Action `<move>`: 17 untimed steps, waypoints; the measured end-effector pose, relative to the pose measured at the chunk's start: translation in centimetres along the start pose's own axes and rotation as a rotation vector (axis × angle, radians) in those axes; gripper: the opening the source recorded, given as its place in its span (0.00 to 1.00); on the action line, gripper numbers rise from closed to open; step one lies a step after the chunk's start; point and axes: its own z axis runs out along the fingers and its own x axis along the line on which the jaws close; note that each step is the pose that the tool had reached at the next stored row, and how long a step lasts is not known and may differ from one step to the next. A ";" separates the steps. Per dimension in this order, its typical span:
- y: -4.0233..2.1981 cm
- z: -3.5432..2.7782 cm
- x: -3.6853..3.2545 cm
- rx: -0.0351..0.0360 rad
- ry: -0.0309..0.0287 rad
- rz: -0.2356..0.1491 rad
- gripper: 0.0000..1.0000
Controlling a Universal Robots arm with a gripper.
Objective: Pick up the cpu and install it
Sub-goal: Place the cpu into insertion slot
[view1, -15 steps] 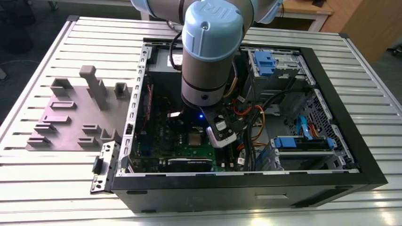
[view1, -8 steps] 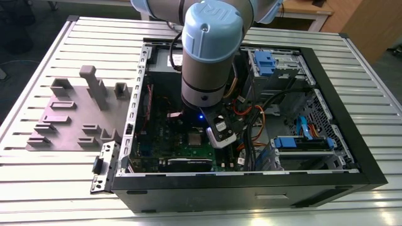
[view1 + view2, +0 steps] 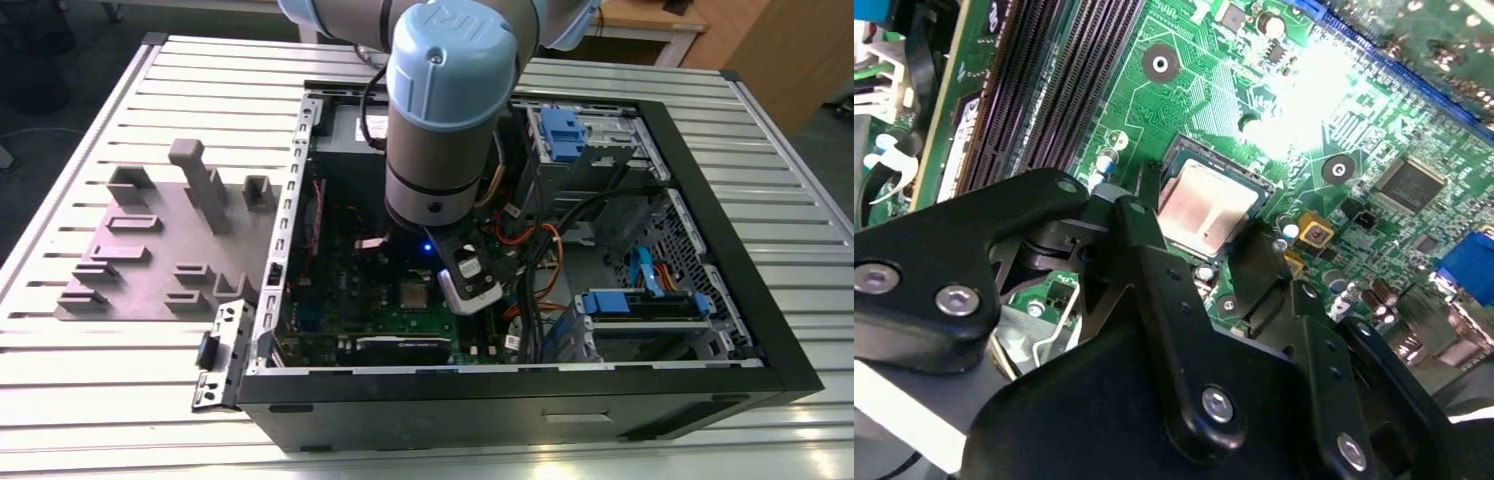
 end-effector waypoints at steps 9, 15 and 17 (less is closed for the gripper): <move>0.02 -1.35 0.02 -0.0001 0.0025 0.000 0.46; 0.03 -1.54 0.02 -0.0005 0.0029 0.000 0.22; 0.03 -1.56 0.02 -0.0002 0.0030 0.000 0.17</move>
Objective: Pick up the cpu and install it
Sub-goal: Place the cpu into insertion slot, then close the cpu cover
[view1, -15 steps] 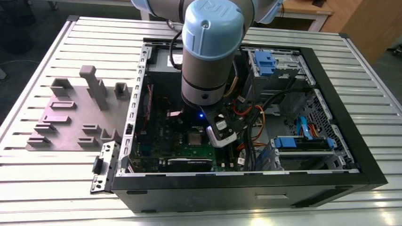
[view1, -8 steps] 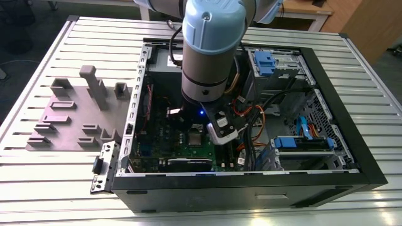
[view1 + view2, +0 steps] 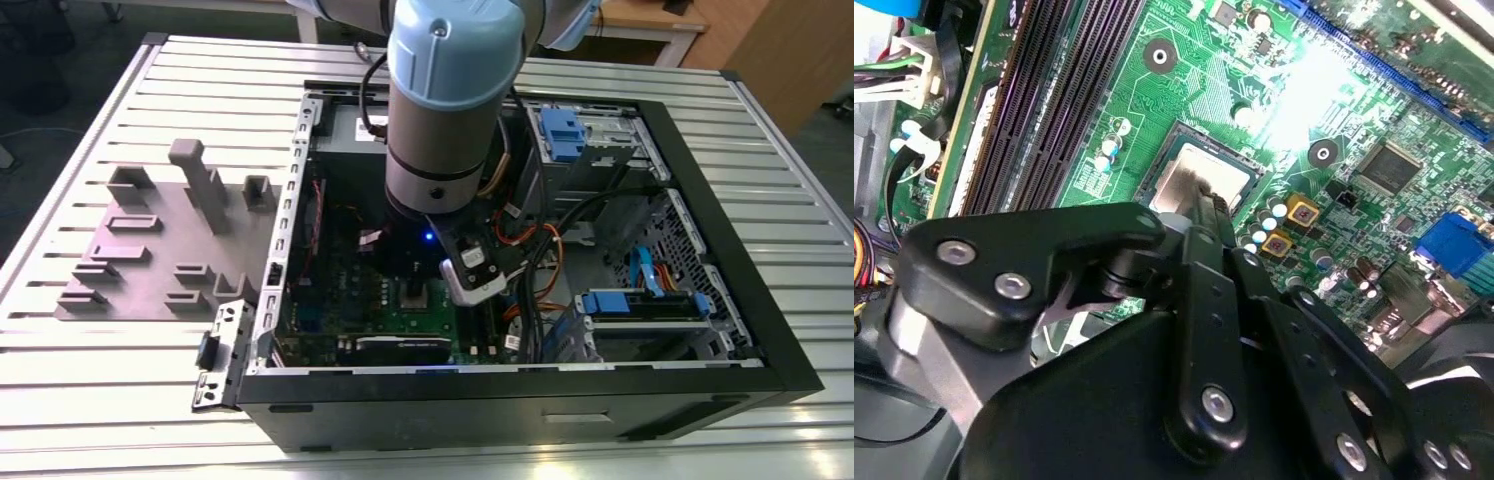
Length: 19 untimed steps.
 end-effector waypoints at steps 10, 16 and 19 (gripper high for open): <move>0.00 -0.11 0.00 0.0000 0.0000 0.000 0.11; 0.00 -0.30 0.01 0.0002 0.0001 0.000 0.11; 0.01 -0.40 0.01 -0.0001 0.0000 0.000 0.11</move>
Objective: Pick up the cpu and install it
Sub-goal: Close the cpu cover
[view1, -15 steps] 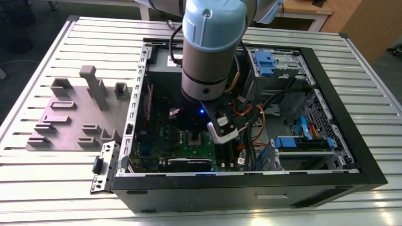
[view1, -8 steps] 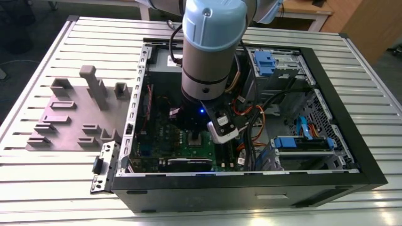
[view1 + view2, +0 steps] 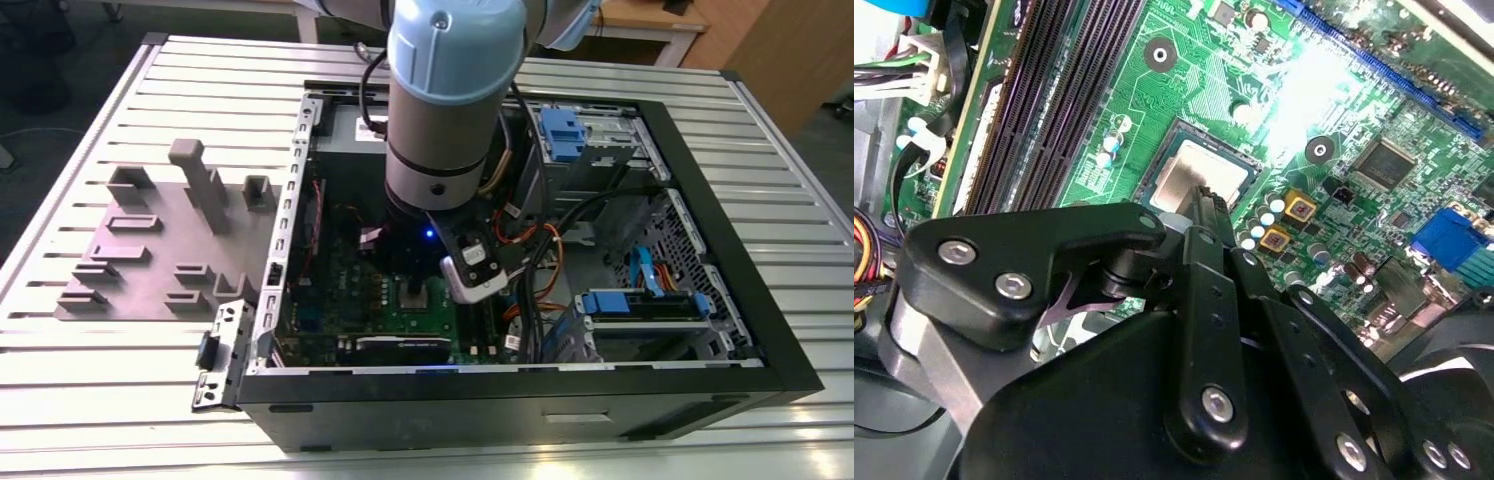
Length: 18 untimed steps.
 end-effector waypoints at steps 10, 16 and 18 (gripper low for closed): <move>0.00 -0.57 0.01 0.0002 0.0001 0.000 0.11; 0.01 -0.97 0.02 0.0001 0.0001 0.000 0.11; 0.02 -1.10 0.02 0.0001 0.0000 0.000 0.11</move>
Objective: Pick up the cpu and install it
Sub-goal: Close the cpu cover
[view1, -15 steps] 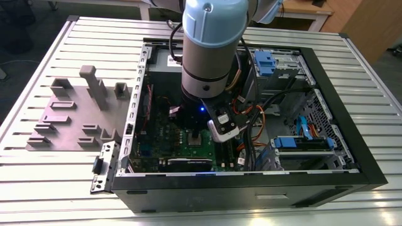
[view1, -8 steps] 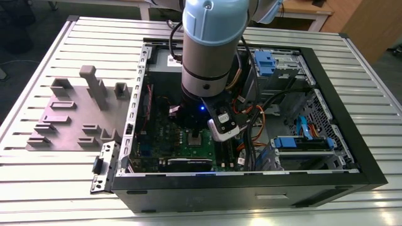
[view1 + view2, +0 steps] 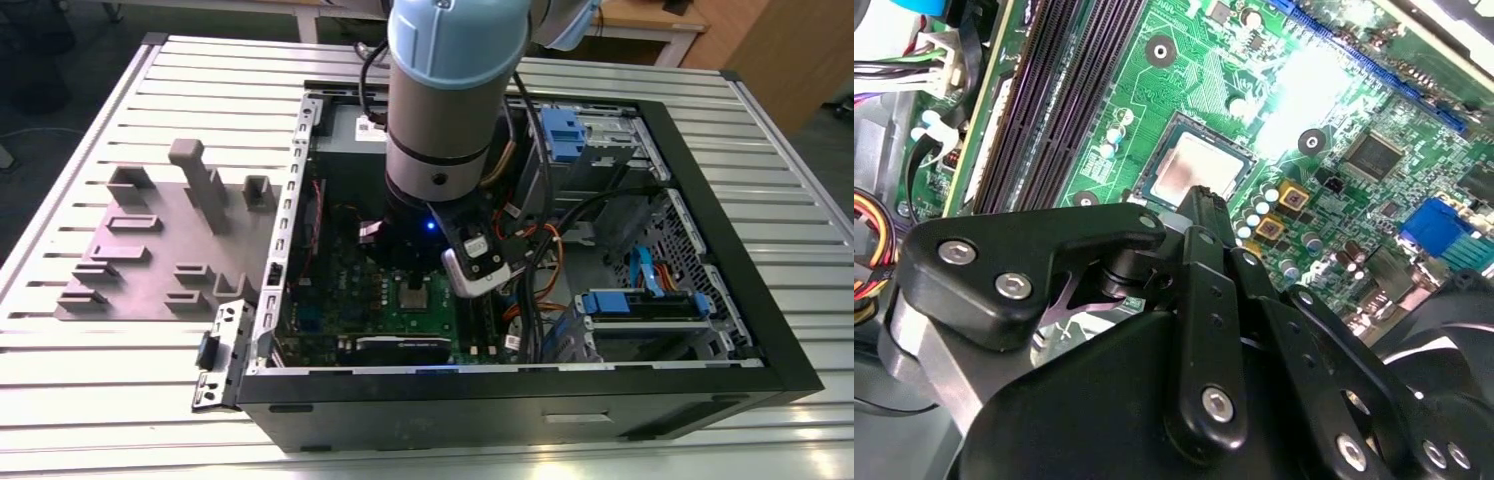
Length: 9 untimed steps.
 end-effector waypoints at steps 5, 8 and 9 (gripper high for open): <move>0.01 -0.37 0.00 0.0000 0.0000 0.000 0.11; 0.01 -0.56 0.01 -0.0001 -0.0001 0.000 0.11; 0.01 -0.61 0.01 0.0000 0.0000 0.000 0.11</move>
